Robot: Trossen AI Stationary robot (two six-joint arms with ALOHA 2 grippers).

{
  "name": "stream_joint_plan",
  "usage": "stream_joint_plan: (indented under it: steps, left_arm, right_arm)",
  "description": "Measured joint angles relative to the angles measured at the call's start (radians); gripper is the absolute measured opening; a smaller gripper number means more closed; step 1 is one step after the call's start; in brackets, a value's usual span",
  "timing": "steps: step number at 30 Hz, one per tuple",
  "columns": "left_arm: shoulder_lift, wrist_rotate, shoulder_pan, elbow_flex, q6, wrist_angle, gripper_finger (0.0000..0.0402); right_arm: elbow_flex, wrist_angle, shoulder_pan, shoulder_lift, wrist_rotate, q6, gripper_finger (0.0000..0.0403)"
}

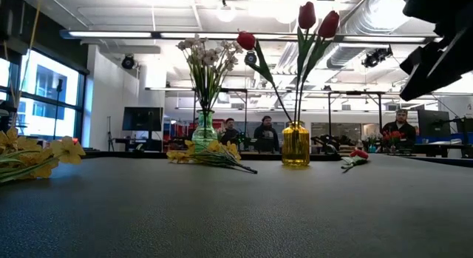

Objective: Sort flowers into vase by color
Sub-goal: Put the bottom yellow flowers into the green vase

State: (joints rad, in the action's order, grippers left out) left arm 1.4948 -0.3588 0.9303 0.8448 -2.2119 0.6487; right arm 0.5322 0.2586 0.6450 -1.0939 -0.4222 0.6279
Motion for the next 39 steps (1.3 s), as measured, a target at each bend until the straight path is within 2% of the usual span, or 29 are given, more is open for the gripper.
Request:
stream_joint_plan:
  steps: [3,5,11,14,18,21,24,28,34,39]
  left_arm:
    - [0.035,0.061,-0.034,0.000,-0.028,0.008,0.0171]
    - [0.056,0.061,-0.067,-0.001,0.005,0.019,0.0180]
    - [0.048,-0.020,-0.209,-0.071,0.202,0.042,0.0197]
    - [0.002,-0.021,-0.295,-0.130,0.340,0.074,0.0197]
    - [-0.114,-0.059,-0.394,-0.151,0.494,0.290,0.0197]
    - [-0.208,-0.101,-0.425,-0.120,0.556,0.418,0.0197]
    - [-0.287,-0.090,-0.421,-0.096,0.582,0.417,0.0197]
    - [-0.316,0.005,-0.356,-0.096,0.536,0.317,0.0197]
    - [-0.224,0.069,-0.251,-0.095,0.407,0.250,0.0202]
    - [-0.098,0.106,-0.252,-0.095,0.337,0.279,0.0223]
  right_arm:
    - [-0.001,-0.002,0.005,-0.012,-0.026,-0.002,0.0211]
    - [-0.001,-0.001,0.005,-0.014,-0.036,-0.007,0.0211]
    - [-0.001,-0.001,0.005,-0.014,-0.042,-0.006,0.0211]
    - [-0.001,-0.002,0.005,-0.014,-0.041,0.000,0.0211]
    - [-0.001,-0.002,0.005,-0.014,-0.041,0.004,0.0211]
    - [-0.001,-0.002,0.005,-0.014,-0.041,0.028,0.0211]
    - [-0.001,-0.003,0.005,-0.014,-0.042,0.045,0.0211]
    - [-0.001,-0.008,0.005,-0.014,-0.065,0.046,0.0211]
    - [-0.001,-0.009,0.005,-0.014,-0.109,0.040,0.0211]
    - [-0.001,-0.009,0.005,-0.014,-0.117,0.012,0.0211]
